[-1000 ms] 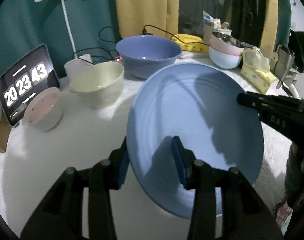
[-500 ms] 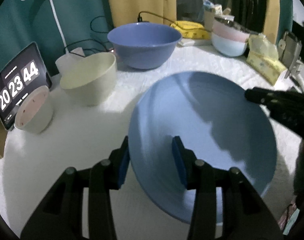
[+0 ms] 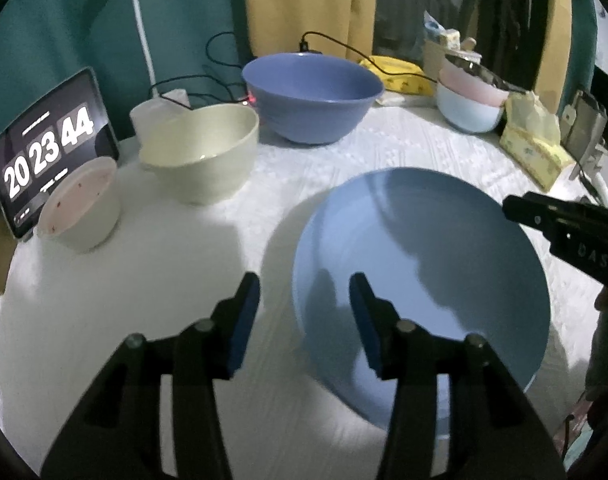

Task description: Organize plates and bowls

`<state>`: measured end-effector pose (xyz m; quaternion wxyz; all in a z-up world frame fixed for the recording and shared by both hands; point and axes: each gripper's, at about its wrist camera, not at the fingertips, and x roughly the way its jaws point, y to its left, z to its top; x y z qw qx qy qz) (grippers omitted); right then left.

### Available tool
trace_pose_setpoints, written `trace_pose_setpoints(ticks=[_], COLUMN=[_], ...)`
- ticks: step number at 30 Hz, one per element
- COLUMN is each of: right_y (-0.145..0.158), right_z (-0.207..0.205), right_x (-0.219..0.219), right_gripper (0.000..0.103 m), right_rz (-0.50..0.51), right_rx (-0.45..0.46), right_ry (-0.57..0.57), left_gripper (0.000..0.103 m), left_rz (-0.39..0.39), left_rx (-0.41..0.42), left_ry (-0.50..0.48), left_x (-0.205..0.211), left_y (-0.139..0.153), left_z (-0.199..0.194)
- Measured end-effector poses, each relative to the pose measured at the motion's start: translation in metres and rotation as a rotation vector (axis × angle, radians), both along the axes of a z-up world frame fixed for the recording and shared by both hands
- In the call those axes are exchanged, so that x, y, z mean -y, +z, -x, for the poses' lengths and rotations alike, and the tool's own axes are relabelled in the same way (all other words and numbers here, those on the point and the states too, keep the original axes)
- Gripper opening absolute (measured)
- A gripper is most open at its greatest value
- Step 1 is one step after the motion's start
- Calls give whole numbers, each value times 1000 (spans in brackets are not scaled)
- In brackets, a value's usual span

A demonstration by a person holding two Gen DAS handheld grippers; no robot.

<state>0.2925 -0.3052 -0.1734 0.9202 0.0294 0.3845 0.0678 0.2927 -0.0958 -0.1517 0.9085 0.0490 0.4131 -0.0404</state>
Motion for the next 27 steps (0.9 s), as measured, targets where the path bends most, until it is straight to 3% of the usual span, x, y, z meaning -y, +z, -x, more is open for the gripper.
trace_pose_setpoints(ticks=[6,11,13,14,16,27], right_y=[4,2,-1,-3,-7,-23], right_z=[8,12,13,12,12,5], right_x=[2,5,7,8,10,22], right_gripper=[42,58,59,60,60,60], right_rz=[-18,-37,-52,-61,-72,-133], right_rx=[7,7,5,1,-3,-28], right_ry=[5,9,8,6,3,9], left_gripper=[52,53,56,67,77,78], left_rz=[29,76,84,88,107,105], left_rx=[-4,-36,-46,-51,-64,-89], left_ry=[33,70,85,94,112,119], left_x=[-8,-18,-20,-22,-24,-14], left_y=[-1,-9,-12,-14,-17,-25], left_z=[7,6,7,7,6,2])
